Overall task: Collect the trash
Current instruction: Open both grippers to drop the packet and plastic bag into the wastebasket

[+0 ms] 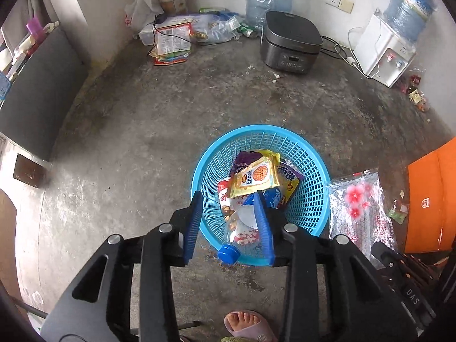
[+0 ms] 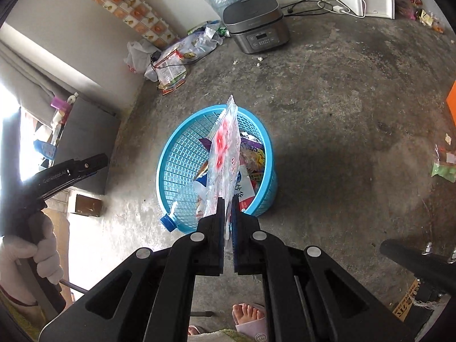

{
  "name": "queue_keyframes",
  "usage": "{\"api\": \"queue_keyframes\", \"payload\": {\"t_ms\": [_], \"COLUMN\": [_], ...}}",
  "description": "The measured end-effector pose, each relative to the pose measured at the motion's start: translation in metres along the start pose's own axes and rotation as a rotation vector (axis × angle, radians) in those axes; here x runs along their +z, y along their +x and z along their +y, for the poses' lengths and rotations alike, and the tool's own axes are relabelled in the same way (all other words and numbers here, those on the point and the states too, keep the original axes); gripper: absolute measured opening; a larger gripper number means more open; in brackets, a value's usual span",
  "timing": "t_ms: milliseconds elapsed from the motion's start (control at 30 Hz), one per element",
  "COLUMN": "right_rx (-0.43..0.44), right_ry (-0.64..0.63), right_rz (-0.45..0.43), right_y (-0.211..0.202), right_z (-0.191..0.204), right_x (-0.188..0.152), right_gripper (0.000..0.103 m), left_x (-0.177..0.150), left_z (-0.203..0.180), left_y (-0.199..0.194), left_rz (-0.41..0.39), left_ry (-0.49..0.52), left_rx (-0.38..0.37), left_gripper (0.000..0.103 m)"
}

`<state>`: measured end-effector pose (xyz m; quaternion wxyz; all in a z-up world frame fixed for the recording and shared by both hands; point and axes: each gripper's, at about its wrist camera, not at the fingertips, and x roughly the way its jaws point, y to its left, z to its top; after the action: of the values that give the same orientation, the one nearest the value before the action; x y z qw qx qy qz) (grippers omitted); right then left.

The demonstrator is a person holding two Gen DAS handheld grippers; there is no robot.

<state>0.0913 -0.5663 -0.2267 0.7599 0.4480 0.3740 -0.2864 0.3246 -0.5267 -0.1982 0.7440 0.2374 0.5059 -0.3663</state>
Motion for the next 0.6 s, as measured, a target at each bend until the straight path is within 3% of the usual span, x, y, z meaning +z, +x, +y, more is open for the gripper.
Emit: {"api": "queue_keyframes", "payload": {"t_ms": [167, 267, 333, 367, 467, 600], "right_rx": [0.127, 0.193, 0.217, 0.229, 0.214, 0.172], "right_ry": [0.039, 0.068, 0.078, 0.100, 0.128, 0.152], "right_rz": [0.056, 0.111, 0.148, 0.167, 0.166, 0.166], "right_y": [0.016, 0.038, 0.058, 0.069, 0.093, 0.103], "right_z": [0.014, 0.029, 0.041, 0.046, 0.055, 0.055], "right_x": [0.013, 0.025, 0.033, 0.037, 0.046, 0.046], "right_gripper": [0.005, 0.006, 0.007, 0.012, 0.045, 0.045], "left_x": [-0.007, -0.020, -0.033, -0.040, -0.068, -0.115], "left_z": [0.025, 0.042, 0.056, 0.063, 0.085, 0.115], "left_y": [-0.063, -0.110, -0.141, -0.155, -0.195, -0.241], "left_rz": [-0.060, -0.126, -0.165, -0.180, -0.221, -0.274], "left_ry": [-0.042, -0.056, -0.080, -0.092, -0.128, -0.181], "left_rx": [-0.041, -0.009, 0.002, 0.006, 0.021, 0.059], "left_gripper": [0.045, 0.059, 0.063, 0.064, 0.068, 0.074]}}
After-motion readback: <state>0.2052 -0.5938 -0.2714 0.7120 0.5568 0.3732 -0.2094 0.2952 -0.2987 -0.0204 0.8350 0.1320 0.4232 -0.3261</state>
